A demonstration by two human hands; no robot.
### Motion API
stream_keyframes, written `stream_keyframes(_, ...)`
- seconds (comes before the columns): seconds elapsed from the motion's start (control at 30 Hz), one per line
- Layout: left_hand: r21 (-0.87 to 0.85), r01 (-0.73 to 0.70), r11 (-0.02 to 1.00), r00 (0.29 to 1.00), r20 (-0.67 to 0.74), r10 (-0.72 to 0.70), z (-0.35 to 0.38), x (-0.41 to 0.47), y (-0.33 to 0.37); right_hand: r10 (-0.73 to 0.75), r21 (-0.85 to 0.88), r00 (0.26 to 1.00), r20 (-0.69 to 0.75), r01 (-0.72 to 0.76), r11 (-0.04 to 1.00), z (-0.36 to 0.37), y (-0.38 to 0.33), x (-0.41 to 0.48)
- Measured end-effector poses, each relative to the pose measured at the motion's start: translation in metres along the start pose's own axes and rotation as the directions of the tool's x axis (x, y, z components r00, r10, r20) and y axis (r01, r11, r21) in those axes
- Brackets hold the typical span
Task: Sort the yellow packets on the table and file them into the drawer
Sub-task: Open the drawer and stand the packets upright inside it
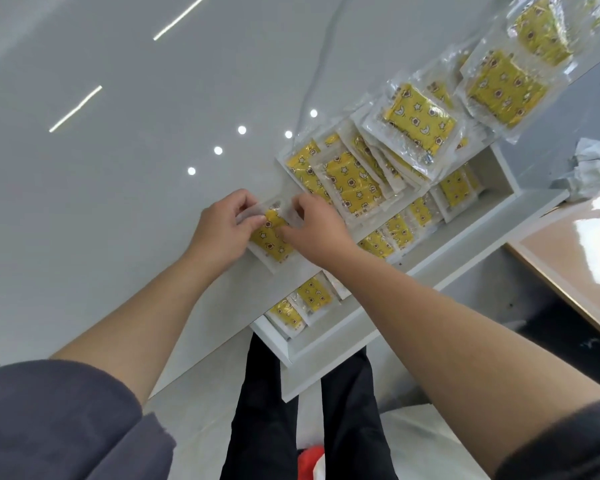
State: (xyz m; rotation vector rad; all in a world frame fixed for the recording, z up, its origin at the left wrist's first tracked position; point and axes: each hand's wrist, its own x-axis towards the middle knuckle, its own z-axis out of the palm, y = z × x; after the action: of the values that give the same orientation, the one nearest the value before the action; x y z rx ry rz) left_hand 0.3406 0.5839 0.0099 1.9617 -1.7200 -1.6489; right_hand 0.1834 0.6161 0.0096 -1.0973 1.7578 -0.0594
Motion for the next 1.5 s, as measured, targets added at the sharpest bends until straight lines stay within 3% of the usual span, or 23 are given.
stream_keyframes(0.1,-0.053,-0.050,0.997,0.997,0.062,0.054,-0.005,0.000,0.008,-0.014,0.152,0.993,0.114,-0.003,0.988,-0.016,0.009,-0.009)
stream_keyframes(0.27,-0.071,-0.131,0.989,0.982,0.126,0.139,0.008,0.005,0.039,-0.033,0.231,0.983,0.181,-0.010,0.973,-0.049,0.024,-0.023)
stream_keyframes(0.47,-0.063,-0.151,0.986,0.975,0.153,0.159,0.035,0.016,0.074,0.066,0.211,0.990,0.121,-0.091,0.973,-0.077,0.041,-0.026)
stream_keyframes(0.67,-0.142,0.038,0.989,0.999,-0.010,-0.040,0.048,0.041,0.106,0.113,0.289,0.993,-0.024,-0.102,0.952,-0.119,0.058,-0.035)
stream_keyframes(0.77,-0.124,0.066,0.990,0.997,-0.042,-0.072,0.056,0.052,0.129,0.150,0.353,0.985,-0.087,-0.111,0.929,-0.141,0.069,-0.040)
stream_keyframes(1.03,0.075,0.050,0.996,0.996,-0.075,-0.044,0.073,0.077,0.164,0.192,0.452,0.970,-0.148,-0.107,0.886,-0.164,0.088,-0.043)
stream_keyframes(1.13,-0.005,0.016,1.000,0.995,-0.096,-0.016,0.075,0.078,0.166,0.197,0.476,0.964,-0.181,-0.090,0.875,-0.164,0.092,-0.043)
stream_keyframes(1.33,-0.403,0.014,0.915,0.996,-0.073,-0.047,0.061,0.057,0.149,0.189,0.589,0.963,-0.194,-0.040,0.807,-0.168,0.094,-0.047)
stream_keyframes(1.5,-0.415,-0.008,0.910,0.996,-0.080,-0.028,0.046,0.037,0.125,0.119,0.611,0.985,-0.128,-0.017,0.792,-0.165,0.085,-0.045)
